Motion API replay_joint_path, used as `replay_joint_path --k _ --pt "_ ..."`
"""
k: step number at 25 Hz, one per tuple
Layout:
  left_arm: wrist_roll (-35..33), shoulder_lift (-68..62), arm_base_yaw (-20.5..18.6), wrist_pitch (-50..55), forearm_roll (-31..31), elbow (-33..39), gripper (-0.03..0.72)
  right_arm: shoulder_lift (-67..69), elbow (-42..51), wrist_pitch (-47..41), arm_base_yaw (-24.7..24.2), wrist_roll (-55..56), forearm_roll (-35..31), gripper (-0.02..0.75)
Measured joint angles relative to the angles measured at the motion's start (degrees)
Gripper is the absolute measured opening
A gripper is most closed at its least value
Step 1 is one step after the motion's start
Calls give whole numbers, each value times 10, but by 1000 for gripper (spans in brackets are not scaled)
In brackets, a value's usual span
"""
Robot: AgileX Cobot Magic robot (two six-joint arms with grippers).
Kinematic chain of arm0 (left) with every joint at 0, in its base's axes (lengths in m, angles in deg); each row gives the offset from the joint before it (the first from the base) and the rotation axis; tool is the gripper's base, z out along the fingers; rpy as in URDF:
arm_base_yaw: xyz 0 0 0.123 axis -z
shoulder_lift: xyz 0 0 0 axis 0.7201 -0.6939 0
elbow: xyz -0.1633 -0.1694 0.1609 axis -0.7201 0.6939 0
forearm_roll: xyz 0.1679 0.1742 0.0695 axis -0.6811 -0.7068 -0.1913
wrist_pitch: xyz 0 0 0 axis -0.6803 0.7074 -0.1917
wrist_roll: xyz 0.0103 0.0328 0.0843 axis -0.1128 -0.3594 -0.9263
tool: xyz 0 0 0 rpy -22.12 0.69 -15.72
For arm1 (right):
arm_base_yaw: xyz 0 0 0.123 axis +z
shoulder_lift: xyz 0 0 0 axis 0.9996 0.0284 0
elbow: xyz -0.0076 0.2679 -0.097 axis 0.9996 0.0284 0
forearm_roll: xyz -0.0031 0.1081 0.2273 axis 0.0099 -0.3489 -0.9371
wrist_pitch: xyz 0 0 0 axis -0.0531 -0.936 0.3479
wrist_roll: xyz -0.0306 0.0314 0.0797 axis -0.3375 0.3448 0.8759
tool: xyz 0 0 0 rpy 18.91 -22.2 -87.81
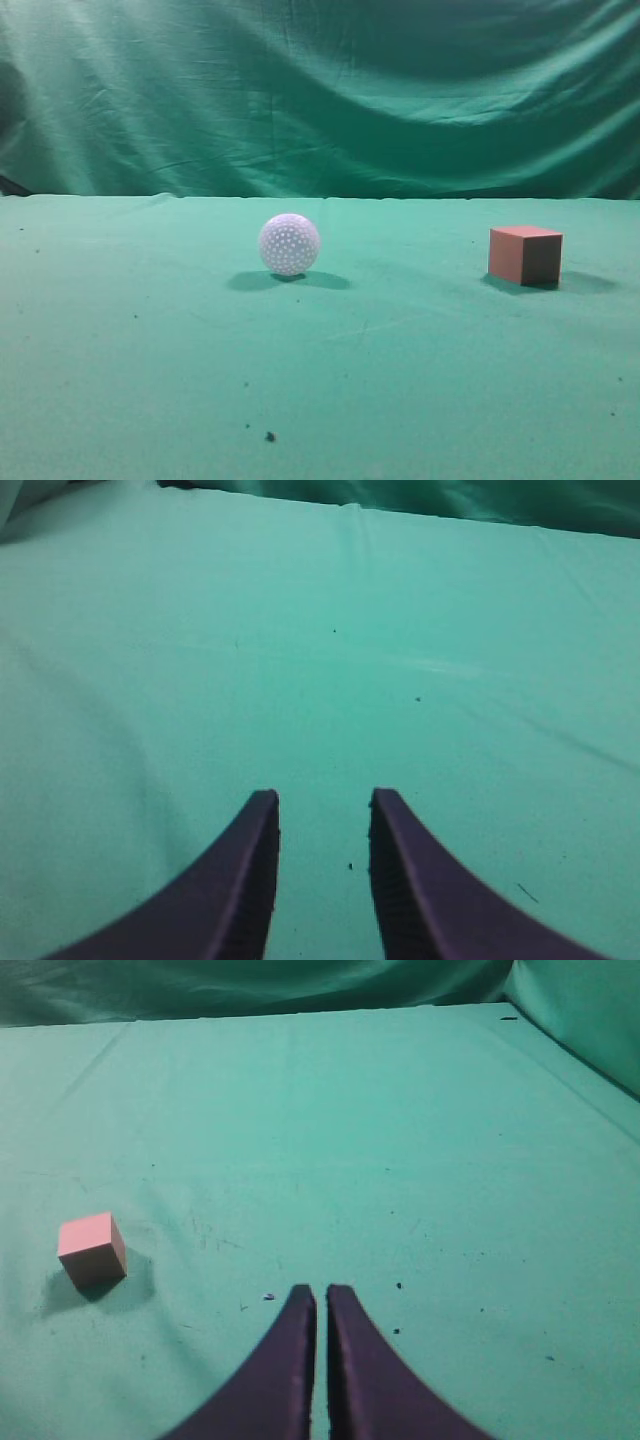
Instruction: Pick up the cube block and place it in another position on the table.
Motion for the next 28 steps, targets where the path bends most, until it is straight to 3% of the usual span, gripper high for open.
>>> replay_joint_path --k 17,20,25,28 --pt "0 0 0 0 0 0 262 0 0 0 0 -2 0 0" --pt "0 0 0 0 0 0 262 0 0 49 0 6 -24 0" --pt "0 0 0 0 0 0 262 0 1 257 0 18 -65 0" --pt "0 0 0 0 0 0 262 0 -48 206 0 11 -47 0"
